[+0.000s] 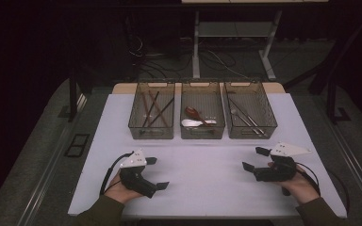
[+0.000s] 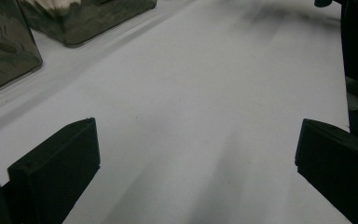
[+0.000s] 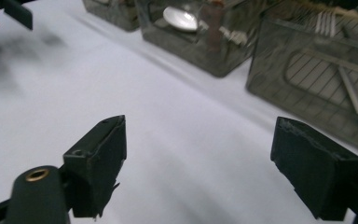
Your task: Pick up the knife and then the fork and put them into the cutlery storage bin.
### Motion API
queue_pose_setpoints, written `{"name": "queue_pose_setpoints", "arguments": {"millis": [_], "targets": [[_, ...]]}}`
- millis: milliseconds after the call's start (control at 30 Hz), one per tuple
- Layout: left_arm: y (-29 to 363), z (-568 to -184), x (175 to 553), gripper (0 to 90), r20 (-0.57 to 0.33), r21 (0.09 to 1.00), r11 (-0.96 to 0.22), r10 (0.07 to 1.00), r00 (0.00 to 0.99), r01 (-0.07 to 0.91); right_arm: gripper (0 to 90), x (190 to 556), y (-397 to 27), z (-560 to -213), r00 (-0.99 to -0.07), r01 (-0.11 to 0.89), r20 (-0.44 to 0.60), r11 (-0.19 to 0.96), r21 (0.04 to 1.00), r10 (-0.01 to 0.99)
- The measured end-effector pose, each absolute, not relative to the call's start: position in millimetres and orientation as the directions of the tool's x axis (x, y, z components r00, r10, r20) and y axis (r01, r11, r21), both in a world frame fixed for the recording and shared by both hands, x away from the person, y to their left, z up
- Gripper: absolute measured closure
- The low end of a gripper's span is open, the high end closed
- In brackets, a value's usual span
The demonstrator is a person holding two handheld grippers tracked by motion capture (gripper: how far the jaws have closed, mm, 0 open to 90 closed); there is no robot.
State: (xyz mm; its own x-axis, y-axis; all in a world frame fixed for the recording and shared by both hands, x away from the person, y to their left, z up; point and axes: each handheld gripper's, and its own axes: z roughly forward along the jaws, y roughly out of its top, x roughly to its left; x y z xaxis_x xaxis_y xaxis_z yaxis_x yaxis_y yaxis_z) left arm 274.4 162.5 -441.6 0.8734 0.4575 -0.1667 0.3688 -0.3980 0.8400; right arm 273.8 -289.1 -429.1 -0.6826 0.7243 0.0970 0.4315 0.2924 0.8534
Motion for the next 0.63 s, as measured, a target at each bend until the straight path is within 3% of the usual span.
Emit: {"name": "queue_pose_setpoints", "arguments": {"millis": [233,633], "targets": [[162,-441,273,0.0,-0.163,0.841,-0.400,0.454,0.876,0.365,18.0,265,-289,-442,-0.697,0.445,0.077,0.346,0.826,0.713],[160,-439,272,0.0,-0.152,0.840,-0.408,0.455,0.878,0.358,18.0,263,-292,-443,-0.700,0.440,0.077,0.343,0.830,0.710]]}}
